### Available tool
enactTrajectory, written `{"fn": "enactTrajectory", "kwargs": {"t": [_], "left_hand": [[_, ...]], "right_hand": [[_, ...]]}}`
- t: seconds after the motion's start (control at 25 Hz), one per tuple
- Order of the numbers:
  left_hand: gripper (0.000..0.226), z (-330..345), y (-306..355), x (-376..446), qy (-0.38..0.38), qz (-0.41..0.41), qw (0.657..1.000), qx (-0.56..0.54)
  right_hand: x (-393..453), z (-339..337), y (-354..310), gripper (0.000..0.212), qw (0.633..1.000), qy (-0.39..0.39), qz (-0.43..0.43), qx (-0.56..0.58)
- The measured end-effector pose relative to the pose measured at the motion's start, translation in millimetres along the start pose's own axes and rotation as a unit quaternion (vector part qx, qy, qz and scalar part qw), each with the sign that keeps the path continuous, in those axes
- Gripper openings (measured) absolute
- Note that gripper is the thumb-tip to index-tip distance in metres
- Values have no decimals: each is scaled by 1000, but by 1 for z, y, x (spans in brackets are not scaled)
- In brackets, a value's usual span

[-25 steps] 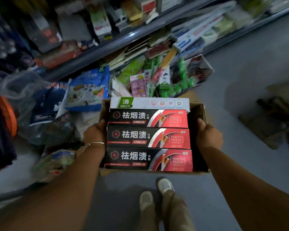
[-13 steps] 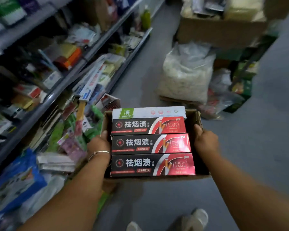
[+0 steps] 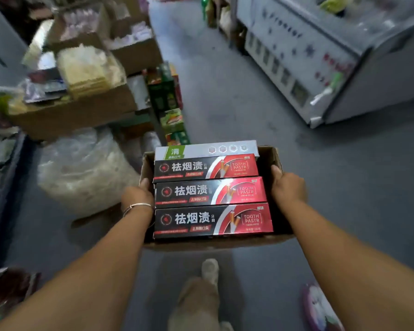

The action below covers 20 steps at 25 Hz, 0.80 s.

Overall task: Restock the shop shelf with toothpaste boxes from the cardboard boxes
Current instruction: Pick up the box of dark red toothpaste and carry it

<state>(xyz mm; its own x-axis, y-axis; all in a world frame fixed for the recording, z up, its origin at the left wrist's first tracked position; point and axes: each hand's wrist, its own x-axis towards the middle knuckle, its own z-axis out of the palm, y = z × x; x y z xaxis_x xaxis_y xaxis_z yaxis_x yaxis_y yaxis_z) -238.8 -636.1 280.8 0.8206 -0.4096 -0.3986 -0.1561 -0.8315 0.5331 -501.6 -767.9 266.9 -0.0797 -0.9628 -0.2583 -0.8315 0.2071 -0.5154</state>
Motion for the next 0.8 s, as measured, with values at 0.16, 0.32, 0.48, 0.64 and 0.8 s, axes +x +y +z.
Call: {"fn": "enactTrajectory", "kwargs": {"t": [0.16,0.32,0.48,0.64,0.8], "left_hand": [[54,85,148,6,-58,109,989,83],[55,173,272,-12,-112,194,966,130],[54,278,389,-64,-171,230,951,119],[54,386,484,-115,-217,284,918,171],[50,483,587,-172,-250,350,880,201]], "right_hand": [[87,-65,50,61,990,75,116,35],[151,-126,107,62,963,134,220,78],[212,-198,183,59,917,189,325,133],[281,-271,253,59,886,225,379,144],[355,-342,324,59,852,257,431,149]]}}
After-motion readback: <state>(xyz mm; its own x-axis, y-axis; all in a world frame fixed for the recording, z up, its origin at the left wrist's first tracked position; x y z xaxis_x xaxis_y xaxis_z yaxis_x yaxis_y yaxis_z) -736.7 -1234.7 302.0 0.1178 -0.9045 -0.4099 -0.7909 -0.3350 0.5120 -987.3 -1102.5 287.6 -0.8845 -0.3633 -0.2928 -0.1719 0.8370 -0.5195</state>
